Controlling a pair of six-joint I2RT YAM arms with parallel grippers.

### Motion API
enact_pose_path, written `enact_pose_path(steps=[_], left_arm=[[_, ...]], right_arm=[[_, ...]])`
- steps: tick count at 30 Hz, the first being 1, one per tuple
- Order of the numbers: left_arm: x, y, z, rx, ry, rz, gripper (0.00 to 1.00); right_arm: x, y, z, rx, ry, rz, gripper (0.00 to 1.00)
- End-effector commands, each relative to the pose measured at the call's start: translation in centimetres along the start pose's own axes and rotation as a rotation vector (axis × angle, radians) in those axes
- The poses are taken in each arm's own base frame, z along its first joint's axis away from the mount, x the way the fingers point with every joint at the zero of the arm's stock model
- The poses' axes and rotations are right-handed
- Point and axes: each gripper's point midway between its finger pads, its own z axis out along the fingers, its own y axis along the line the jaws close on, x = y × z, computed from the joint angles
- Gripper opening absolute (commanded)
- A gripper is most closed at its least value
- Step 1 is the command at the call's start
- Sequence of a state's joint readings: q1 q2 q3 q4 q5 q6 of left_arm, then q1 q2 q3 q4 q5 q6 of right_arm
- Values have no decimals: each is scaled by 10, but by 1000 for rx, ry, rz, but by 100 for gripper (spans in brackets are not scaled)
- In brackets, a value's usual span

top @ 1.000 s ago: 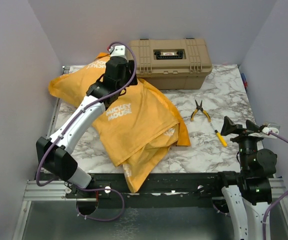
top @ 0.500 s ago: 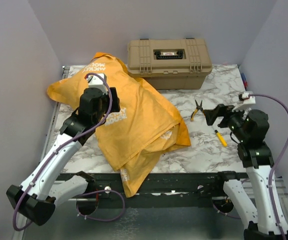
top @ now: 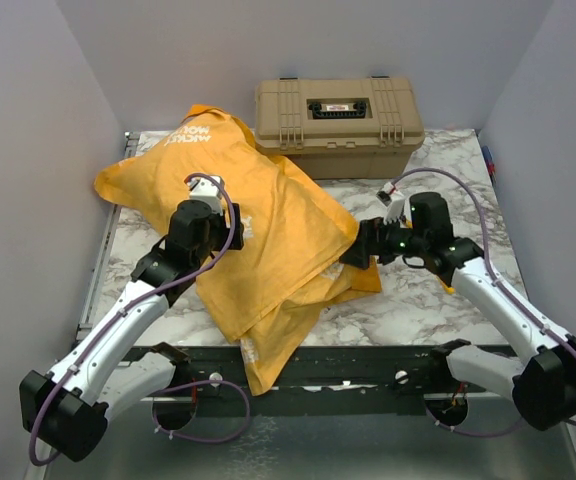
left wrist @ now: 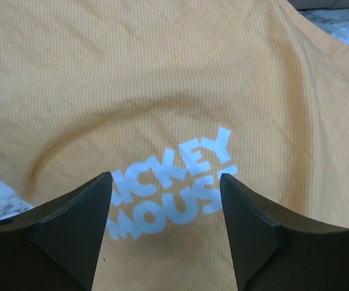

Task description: Remove the pillowcase from the pillow

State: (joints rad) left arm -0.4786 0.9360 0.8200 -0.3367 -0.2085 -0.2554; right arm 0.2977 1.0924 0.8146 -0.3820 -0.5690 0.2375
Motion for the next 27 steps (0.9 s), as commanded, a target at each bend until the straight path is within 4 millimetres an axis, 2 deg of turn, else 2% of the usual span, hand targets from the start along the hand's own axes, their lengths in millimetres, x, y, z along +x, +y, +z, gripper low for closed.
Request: enact_pose_path(steps=[1,6,10,13,17,18,21,24,27], left_arm=[[-4,-5,5,43,-28,13,73],[-2,1,6,28,-29,-15,73],[-5,4,4,16,-40,-16,73],[-6,5,2,13,-50,-19,73],[-4,6,-1,15,-54,-18,73],[-3,6,-1,18,-54,-14,73],[-3,6,-2,19,-57,-13,73],[-3,2,-2,42,-57,-11,73],[-2,-4,-2,77,-50,-5,73]], right_arm=[[15,13,23,-33,16,30,98],[31,13,47,-40,45,72,92],[25,8,68,-26,41,43,82],[7,-2,82,6,16,-20,68],[-21,-8,108,8,22,-96,38],[-30,-7,114,1,13,-114,27],[-58,-10,130,9,-25,-165,2],[-85,-15,141,49,-69,-197,1],[-103,-21,148,83,-104,-203,1]])
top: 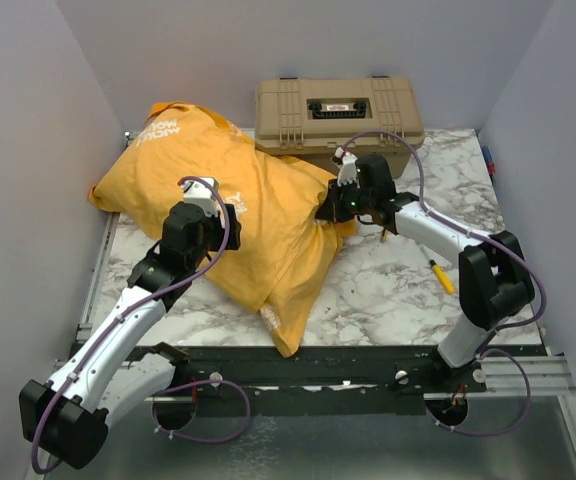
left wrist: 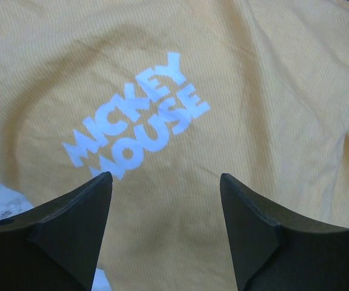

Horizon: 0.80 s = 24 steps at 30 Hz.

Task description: Remove the pillowcase from the pillow

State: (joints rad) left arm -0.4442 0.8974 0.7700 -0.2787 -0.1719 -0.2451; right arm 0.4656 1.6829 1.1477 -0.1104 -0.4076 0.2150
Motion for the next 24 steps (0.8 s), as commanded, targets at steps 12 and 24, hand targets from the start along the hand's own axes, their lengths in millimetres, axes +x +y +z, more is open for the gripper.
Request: enact_pose_path(steps=[12,24], left_arm=[[8,-50,1,248,43,79,79],[10,-106,-14,243,77,233,80]], right_arm=[[-54,-19,-20,177,-229,-20,46],[-32,-19,-94,301,-322,-16,100]])
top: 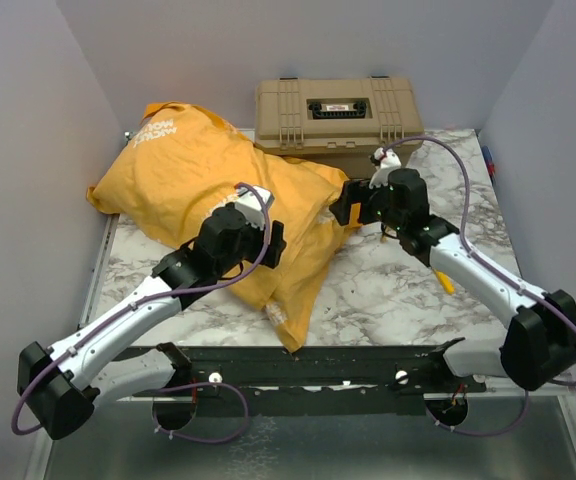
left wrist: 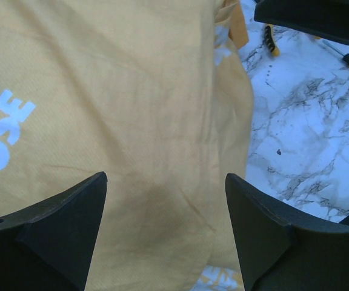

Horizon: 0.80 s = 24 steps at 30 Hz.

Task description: Remove the pillowcase from the pillow

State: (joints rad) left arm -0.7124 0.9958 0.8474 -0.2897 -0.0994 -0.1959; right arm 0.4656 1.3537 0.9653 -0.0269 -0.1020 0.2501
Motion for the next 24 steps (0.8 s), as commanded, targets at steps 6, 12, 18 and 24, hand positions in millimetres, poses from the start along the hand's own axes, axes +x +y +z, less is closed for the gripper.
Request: enact_pose_path(steps=[6,12,18,24], left_arm=[[-8,-17,7,-198,51,189,80],[0,-30,26,-307,90,296,81],[13,-25,39,-444,125,392,84],[11,-7,39,-600,119,431,84]], right_arm=[[16,-12,-37,57,-76,26,100],[31,-27,-52,125,-94,31,100],[36,-33,-63,153,-112,26,100],[43,-34,-63,152,-107,35,100]])
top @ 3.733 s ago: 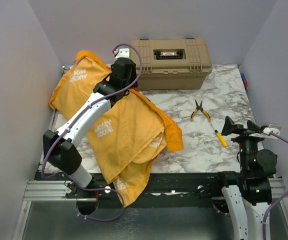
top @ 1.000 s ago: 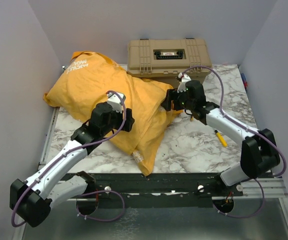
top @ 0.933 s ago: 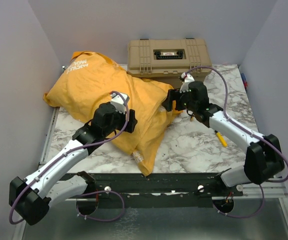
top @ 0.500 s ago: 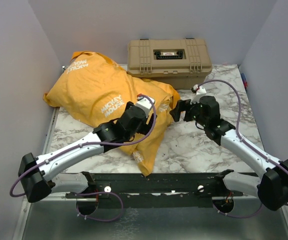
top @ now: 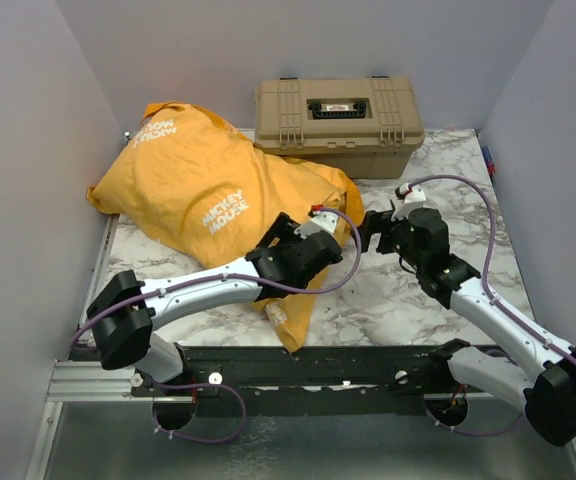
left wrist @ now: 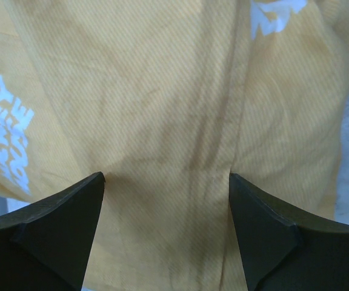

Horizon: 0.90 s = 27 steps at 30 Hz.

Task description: Remove the pillowcase from the pillow

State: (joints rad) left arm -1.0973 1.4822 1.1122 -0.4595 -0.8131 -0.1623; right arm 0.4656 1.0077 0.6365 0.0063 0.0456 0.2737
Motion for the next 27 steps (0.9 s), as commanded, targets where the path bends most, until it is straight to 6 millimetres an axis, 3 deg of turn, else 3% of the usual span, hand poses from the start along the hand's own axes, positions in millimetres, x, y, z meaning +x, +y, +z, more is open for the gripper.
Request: enact_pose_path(steps=[1,9,14,24,27], left_arm=[[-11,32,-2,-201,-20,2,83],[-22,63,-5,-276,-35,-28,82],[-20,89,7,-316,10,-23,80],[-32,148,28,-353,40,-129,77],[-27,166,36,-369,48,-196,75]], right_arm=[[1,-4,0,20,-17,13,100],[10,-1,2,-6,12,4,100],[13,7,3,-50,31,-5,100],[15,55,7,-320,82,-21,99],[9,69,9,-380,75,-4,98]])
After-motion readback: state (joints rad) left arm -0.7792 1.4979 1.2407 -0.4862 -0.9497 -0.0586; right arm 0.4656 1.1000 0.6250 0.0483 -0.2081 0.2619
